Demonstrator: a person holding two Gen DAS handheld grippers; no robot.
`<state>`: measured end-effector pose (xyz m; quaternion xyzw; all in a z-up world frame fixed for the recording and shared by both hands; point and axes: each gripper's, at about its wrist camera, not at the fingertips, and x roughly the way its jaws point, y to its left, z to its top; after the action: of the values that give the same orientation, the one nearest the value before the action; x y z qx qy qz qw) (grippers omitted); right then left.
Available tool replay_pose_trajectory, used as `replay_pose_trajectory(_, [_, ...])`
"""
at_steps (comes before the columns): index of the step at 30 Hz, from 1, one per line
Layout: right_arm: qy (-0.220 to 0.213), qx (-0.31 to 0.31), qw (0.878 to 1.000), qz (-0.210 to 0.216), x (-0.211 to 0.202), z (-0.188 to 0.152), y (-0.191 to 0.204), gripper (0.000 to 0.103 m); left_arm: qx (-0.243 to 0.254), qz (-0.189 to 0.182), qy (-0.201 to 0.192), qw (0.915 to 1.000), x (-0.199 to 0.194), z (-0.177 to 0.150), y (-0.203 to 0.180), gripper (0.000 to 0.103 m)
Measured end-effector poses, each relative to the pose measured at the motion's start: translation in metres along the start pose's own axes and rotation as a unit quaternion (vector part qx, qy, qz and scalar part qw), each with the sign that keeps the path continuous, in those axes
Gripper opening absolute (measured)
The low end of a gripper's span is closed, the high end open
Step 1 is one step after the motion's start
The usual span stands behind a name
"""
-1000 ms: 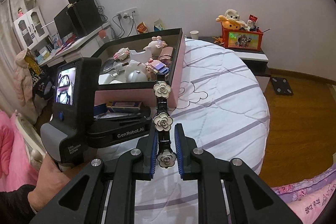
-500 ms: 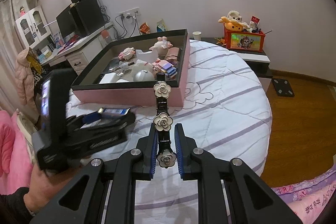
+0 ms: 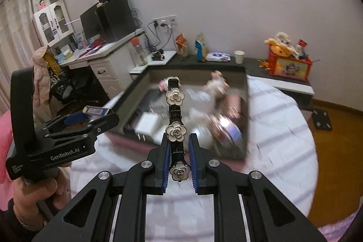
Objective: Organize rigid objects
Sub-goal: 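Lift the battery pack and hair clip and carry both over the box, then lower the battery pack and hair clip into the box and open both tools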
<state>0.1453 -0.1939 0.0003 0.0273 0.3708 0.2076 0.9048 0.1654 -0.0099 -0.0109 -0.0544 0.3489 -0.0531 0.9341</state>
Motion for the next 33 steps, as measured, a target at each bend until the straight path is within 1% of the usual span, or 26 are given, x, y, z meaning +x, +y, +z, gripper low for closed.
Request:
replay_pose_trajectory(4, [0.019, -0.003, 1.0, 0.001, 0.044, 0.037, 0.001, 0.016, 0.007, -0.001, 0.007, 1.0, 0.028, 0.025, 0.004, 0.083])
replay_pose_trajectory(8, [0.044, 0.004, 0.999, -0.007, 0.086, 0.062, -0.008, 0.016, 0.012, -0.006, 0.03, 0.9995, 0.07, 0.043, 0.004, 0.083])
replay_pose_trajectory(12, [0.071, 0.008, 0.997, -0.008, 0.124, 0.079, -0.017, 0.016, 0.013, -0.006, 0.051, 0.9986, 0.106, 0.051, 0.007, 0.083])
replay_pose_trajectory(16, [0.099, 0.002, 0.995, -0.022, 0.153, 0.085, -0.023, 0.016, 0.016, -0.004, 0.067, 0.9976, 0.133, 0.059, 0.009, 0.083])
replay_pose_trajectory(18, [0.11, 0.001, 0.994, -0.028, 0.163, 0.086, -0.027, 0.016, 0.013, -0.01, 0.08, 0.9966, 0.141, 0.06, 0.009, 0.083])
replay_pose_trajectory(19, [0.114, -0.001, 0.993, -0.031, 0.167, 0.087, -0.028, 0.016, 0.02, -0.009, 0.084, 0.9962, 0.143, 0.061, 0.007, 0.083])
replay_pose_trajectory(21, [0.124, -0.004, 0.992, -0.035, 0.172, 0.085, -0.029, 0.016, 0.026, -0.001, 0.09, 0.9956, 0.147, 0.062, 0.006, 0.084])
replay_pose_trajectory(23, [0.132, -0.009, 0.99, -0.044, 0.176, 0.084, -0.028, 0.016, 0.026, 0.007, 0.109, 0.9936, 0.153, 0.06, 0.006, 0.084])
replay_pose_trajectory(24, [0.135, -0.011, 0.989, -0.05, 0.178, 0.084, -0.028, 0.016, 0.032, 0.013, 0.111, 0.9932, 0.155, 0.06, 0.004, 0.084])
replay_pose_trajectory(26, [0.134, -0.005, 0.99, -0.05, 0.178, 0.083, -0.031, 0.017, 0.033, 0.02, 0.112, 0.993, 0.155, 0.058, 0.003, 0.086])
replay_pose_trajectory(27, [0.134, -0.001, 0.99, -0.053, 0.178, 0.083, -0.033, 0.02, 0.033, 0.023, 0.113, 0.9928, 0.155, 0.058, 0.004, 0.087])
replay_pose_trajectory(28, [0.132, 0.0, 0.989, -0.063, 0.178, 0.084, -0.034, 0.028, 0.033, 0.022, 0.114, 0.9927, 0.154, 0.058, 0.004, 0.088])
replay_pose_trajectory(29, [0.127, 0.002, 0.99, -0.068, 0.175, 0.084, -0.035, 0.034, 0.03, 0.016, 0.115, 0.9928, 0.153, 0.058, 0.005, 0.089])
replay_pose_trajectory(32, [0.122, 0.008, 0.99, -0.065, 0.166, 0.085, -0.038, 0.043, 0.027, 0.007, 0.118, 0.9926, 0.148, 0.06, 0.007, 0.092])
replay_pose_trajectory(33, [0.119, 0.01, 0.991, -0.067, 0.163, 0.085, -0.038, 0.049, 0.027, 0.006, 0.116, 0.9929, 0.145, 0.06, 0.007, 0.093])
